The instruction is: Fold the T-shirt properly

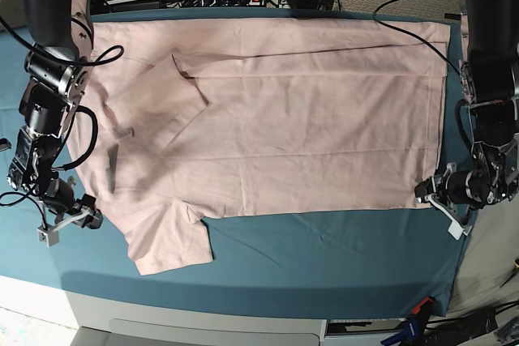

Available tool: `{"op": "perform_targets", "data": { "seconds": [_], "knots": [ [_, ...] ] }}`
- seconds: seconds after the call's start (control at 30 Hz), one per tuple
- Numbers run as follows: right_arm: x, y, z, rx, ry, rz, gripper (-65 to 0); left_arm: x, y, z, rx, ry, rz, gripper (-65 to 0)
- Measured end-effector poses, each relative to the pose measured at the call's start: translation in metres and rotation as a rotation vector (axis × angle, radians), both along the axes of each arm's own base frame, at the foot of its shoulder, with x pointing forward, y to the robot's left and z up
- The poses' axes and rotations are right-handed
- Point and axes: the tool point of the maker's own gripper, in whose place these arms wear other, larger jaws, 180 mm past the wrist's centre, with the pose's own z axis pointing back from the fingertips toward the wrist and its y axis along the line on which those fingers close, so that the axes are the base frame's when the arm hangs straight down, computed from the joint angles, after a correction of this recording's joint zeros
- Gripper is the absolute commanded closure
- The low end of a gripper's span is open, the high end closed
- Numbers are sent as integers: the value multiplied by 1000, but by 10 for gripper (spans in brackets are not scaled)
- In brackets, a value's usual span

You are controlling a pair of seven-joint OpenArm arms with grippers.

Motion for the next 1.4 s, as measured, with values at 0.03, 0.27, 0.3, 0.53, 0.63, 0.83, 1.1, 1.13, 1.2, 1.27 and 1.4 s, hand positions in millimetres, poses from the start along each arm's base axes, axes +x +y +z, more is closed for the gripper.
{"op": "perform_targets", "data": {
  "seconds": [0.03,0.27,0.3,0.53,0.63,0.83,1.1,1.13,1.2,1.27,1.4],
  "knots": [
    [-1,-2,-1,-15,8,-1,-245,0,0,0,0,0,0,0],
    [7,-34,11,-151,-22,-104,-253,-1,4,2,11,3,-5,0],
    [6,-37,11,-164,-17,-105,-273,-1,5,2,13,2,-4,0],
    [-8,-54,-1,-223,25,-131,-337,-6,10,2,3,17,-1,0],
    [-19,-47,-22,-217,55,-120,-338,-6,9,2,1,18,-1,0],
    [-36,-31,-56,-197,85,-105,-338,-6,6,3,-8,4,-22,0],
    [-25,-7,-54,-127,47,-74,-338,-6,6,3,-8,5,-22,0],
    [-23,-4,-53,-123,46,-71,-338,-6,6,3,-8,4,-22,0],
    [-20,-2,-51,-120,40,-68,-338,-6,6,3,-8,4,-22,0],
    [-18,-2,-49,-120,36,-69,-337,-6,6,3,-7,4,-22,0],
    [-17,-4,-47,-123,21,-74,-330,-6,6,3,-8,4,-22,0]
  ]
}}
